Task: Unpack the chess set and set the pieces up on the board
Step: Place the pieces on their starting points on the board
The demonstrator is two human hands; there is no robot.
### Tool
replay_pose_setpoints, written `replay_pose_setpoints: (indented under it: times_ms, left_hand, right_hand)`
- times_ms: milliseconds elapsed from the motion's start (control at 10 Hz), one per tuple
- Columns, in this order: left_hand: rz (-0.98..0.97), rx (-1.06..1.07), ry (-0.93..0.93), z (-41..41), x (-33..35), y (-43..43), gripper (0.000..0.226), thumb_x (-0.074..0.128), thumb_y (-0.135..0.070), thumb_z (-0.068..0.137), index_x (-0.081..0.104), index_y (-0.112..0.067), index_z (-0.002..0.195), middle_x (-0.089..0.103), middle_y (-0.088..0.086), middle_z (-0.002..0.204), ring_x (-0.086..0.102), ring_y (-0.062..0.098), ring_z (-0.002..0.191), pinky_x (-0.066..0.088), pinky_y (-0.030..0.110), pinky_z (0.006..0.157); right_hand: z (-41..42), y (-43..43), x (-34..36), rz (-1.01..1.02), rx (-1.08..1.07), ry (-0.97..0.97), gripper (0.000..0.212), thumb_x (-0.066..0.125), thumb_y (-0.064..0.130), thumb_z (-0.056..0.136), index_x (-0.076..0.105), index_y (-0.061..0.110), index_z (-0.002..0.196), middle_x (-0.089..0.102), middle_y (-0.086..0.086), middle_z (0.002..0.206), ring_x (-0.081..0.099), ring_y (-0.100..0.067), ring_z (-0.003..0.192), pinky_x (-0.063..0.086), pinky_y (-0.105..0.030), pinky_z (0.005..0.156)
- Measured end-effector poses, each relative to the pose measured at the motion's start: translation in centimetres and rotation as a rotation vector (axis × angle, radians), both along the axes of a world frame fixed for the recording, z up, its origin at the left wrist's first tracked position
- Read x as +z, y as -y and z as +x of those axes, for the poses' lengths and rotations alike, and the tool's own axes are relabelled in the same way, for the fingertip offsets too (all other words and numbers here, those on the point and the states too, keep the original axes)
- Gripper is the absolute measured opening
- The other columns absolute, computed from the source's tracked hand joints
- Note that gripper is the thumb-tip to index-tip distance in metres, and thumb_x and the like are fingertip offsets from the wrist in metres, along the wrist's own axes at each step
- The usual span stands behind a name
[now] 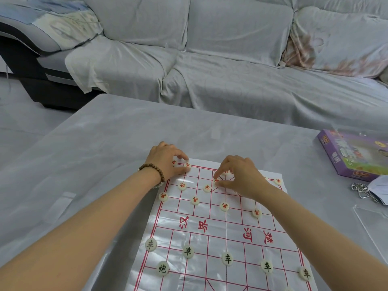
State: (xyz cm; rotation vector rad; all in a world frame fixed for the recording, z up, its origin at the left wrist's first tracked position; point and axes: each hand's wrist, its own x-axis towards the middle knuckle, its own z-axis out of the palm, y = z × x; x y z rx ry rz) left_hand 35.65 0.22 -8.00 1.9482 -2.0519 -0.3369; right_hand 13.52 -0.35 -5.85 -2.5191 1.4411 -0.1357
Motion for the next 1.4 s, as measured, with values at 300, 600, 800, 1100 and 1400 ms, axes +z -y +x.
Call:
replay_pose_setpoints:
  times_ms: [300,600,800,1100,1400]
  left_hand:
    - [0.106,-0.028,-0.096,2.7,-0.9,-1.8,0.071,0.056,-0.059,0.077,0.037,-0.028,0.138,0.034,-0.005,0.146,0.026,0.018,0.135,0.027,0.041,0.111]
    - [0.033,-0.001,-0.086,3.5,-2.8,-2.1,0.076,0.035,-0.071,0.071,0.038,-0.034,0.138,0.030,-0.010,0.149,0.023,0.015,0.137,0.021,0.038,0.111]
    - [0.020,0.016,-0.074,3.6,-3.3,-1.9,0.068,0.049,-0.067,0.076,0.038,-0.039,0.136,0.030,-0.013,0.147,0.022,0.013,0.136,0.019,0.040,0.111]
    - [0.012,0.040,-0.082,3.5,-3.3,-1.9,0.067,0.052,-0.066,0.076,0.038,-0.039,0.136,0.031,-0.013,0.147,0.022,0.013,0.136,0.020,0.040,0.111]
    - [0.012,0.044,-0.081,3.4,-3.2,-2.0,0.067,0.052,-0.065,0.077,0.038,-0.038,0.136,0.031,-0.012,0.147,0.022,0.014,0.137,0.020,0.040,0.111]
  right_hand:
    - [1.2,1.3,-0.9,-0.051,-0.011,0.001,0.025,0.067,0.047,0.079,0.068,0.032,0.099,0.059,0.009,0.106,0.046,-0.009,0.099,0.025,-0.024,0.084]
    - [2.6,2.8,-1.1,-0.059,-0.029,-0.033,0.038,0.062,0.057,0.078,0.062,0.032,0.107,0.057,0.009,0.103,0.046,-0.010,0.097,0.028,-0.028,0.088]
    - [3.3,3.3,-1.4,-0.034,-0.058,0.064,0.025,0.067,0.046,0.080,0.068,0.028,0.098,0.064,0.009,0.100,0.049,-0.007,0.089,0.029,-0.026,0.087]
    - [4.1,2.8,-1.1,-0.023,-0.094,0.043,0.026,0.066,0.046,0.081,0.067,0.032,0.103,0.064,0.009,0.103,0.055,-0.011,0.097,0.032,-0.029,0.090]
    - [4.4,2.3,-0.7,0.030,-0.132,0.080,0.031,0.065,0.044,0.083,0.065,0.029,0.111,0.065,0.007,0.104,0.055,-0.010,0.093,0.041,-0.033,0.095]
